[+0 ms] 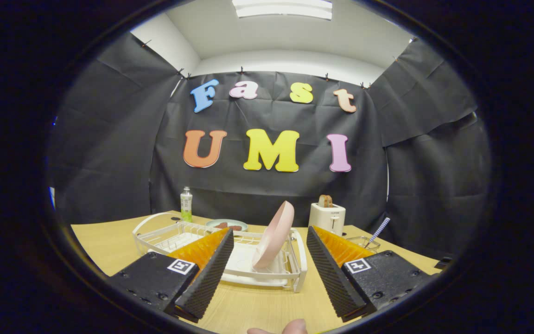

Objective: Take the plate from the dish rack, then take the spoon from the basket and place it into the plate.

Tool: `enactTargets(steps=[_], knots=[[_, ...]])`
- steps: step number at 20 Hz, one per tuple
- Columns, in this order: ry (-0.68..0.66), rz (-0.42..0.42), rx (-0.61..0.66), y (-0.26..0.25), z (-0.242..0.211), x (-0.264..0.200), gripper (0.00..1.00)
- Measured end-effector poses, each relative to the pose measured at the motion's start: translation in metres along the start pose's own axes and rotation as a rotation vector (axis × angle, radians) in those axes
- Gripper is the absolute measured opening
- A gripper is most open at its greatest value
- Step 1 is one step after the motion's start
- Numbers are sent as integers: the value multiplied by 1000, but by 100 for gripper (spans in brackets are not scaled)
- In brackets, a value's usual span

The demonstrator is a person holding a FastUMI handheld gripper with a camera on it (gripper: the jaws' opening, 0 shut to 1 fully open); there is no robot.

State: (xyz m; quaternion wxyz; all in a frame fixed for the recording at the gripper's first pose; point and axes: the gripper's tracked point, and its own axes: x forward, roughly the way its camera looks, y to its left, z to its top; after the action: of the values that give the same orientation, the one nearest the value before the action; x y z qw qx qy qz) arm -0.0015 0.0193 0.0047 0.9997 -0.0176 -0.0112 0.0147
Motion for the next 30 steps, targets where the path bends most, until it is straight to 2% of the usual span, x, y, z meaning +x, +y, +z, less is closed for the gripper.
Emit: enactTargets(steps=[13,20,24,30], knots=[[33,30,-20,8,-9,6,100],[52,25,-18,-11,3,12,100],[46,63,-19,-21,39,24,100],[97,116,-11,-40,103,70,100]])
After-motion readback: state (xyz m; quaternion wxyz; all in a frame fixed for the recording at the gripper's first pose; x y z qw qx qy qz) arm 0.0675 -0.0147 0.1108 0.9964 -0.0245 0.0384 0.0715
